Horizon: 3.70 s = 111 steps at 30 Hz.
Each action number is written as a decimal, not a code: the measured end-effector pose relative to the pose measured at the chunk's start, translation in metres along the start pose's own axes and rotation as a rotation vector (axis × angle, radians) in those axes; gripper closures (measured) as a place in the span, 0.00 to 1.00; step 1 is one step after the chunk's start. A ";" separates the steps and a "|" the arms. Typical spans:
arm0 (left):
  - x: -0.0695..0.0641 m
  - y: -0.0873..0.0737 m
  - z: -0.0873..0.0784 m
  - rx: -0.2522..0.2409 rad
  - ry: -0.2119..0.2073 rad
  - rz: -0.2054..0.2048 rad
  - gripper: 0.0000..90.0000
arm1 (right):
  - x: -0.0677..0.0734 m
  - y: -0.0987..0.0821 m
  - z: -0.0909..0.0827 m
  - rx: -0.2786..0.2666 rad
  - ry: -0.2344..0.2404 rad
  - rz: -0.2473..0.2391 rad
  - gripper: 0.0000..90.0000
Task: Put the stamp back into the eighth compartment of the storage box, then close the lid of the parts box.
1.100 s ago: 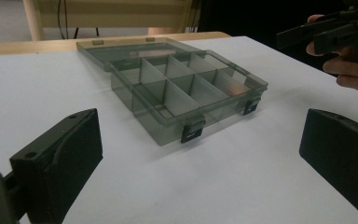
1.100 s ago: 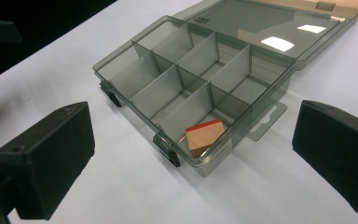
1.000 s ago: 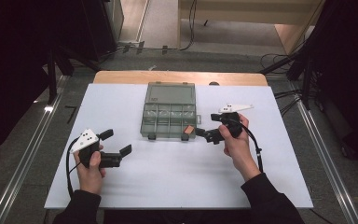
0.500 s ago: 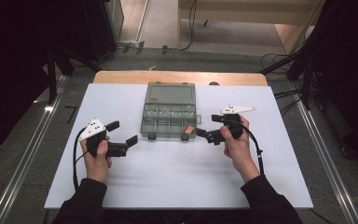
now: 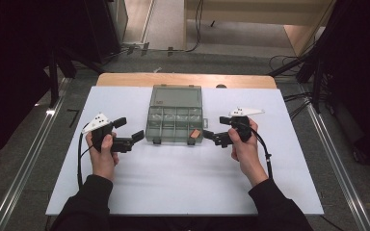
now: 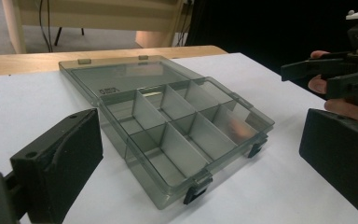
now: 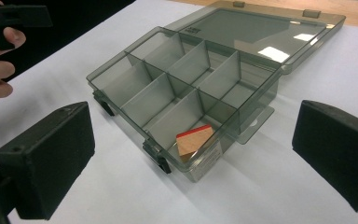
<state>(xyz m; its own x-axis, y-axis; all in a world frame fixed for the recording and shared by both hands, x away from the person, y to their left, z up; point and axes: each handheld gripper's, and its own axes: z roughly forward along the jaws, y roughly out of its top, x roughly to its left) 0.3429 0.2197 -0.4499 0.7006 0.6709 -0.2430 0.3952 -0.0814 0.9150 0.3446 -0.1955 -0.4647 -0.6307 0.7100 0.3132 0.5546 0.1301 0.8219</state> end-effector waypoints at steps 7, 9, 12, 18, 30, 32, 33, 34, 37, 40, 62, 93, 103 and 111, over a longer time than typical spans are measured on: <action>0.005 0.006 0.012 0.006 -0.016 -0.016 0.00 | -0.005 0.000 -0.001 -0.003 0.000 0.005 0.00; 0.006 0.009 0.015 0.008 -0.015 -0.013 0.00 | -0.007 0.001 0.000 -0.004 -0.002 0.004 0.00; 0.008 0.014 0.020 0.017 -0.010 -0.006 0.00 | -0.011 0.003 0.000 -0.014 -0.001 0.016 0.00; 0.013 0.021 0.032 0.032 -0.008 -0.002 0.00 | -0.016 0.009 0.003 -0.016 0.008 0.028 0.00; 0.031 0.032 0.060 0.046 0.005 -0.057 0.01 | -0.030 0.025 0.022 -0.008 0.040 0.095 0.00; 0.035 0.033 0.065 0.052 0.010 -0.065 0.01 | -0.033 0.028 0.026 -0.005 0.049 0.109 0.00; 0.036 0.033 0.068 0.057 0.011 -0.067 0.01 | -0.034 0.029 0.028 -0.002 0.056 0.116 0.00; 0.038 0.033 0.071 0.062 0.010 -0.072 0.01 | -0.035 0.029 0.030 0.004 0.057 0.118 0.00; 0.043 0.032 0.079 0.077 0.030 -0.086 0.02 | -0.039 0.032 0.038 0.018 0.058 0.127 0.00; 0.048 0.031 0.085 0.089 0.046 -0.104 0.05 | -0.044 0.033 0.045 0.026 0.077 0.150 0.00; 0.073 0.035 0.120 0.164 0.157 -0.259 0.42 | -0.066 0.051 0.086 0.066 -0.074 0.282 0.51; 0.086 0.029 0.157 0.277 0.209 -0.295 0.50 | -0.086 0.047 0.123 0.135 -0.133 0.370 0.54; 0.088 0.024 0.162 0.278 0.212 -0.333 0.49 | -0.089 0.047 0.127 0.149 -0.117 0.402 0.55; 0.087 0.028 0.158 0.255 0.204 -0.329 0.61 | -0.085 0.052 0.120 0.095 -0.149 0.363 0.72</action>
<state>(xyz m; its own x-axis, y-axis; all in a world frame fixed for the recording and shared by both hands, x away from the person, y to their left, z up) 0.5092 0.1595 -0.4964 0.3925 0.8208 -0.4151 0.7281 -0.0016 0.6854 0.4923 -0.1664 -0.5056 -0.3034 0.8131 0.4968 0.7789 -0.0887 0.6208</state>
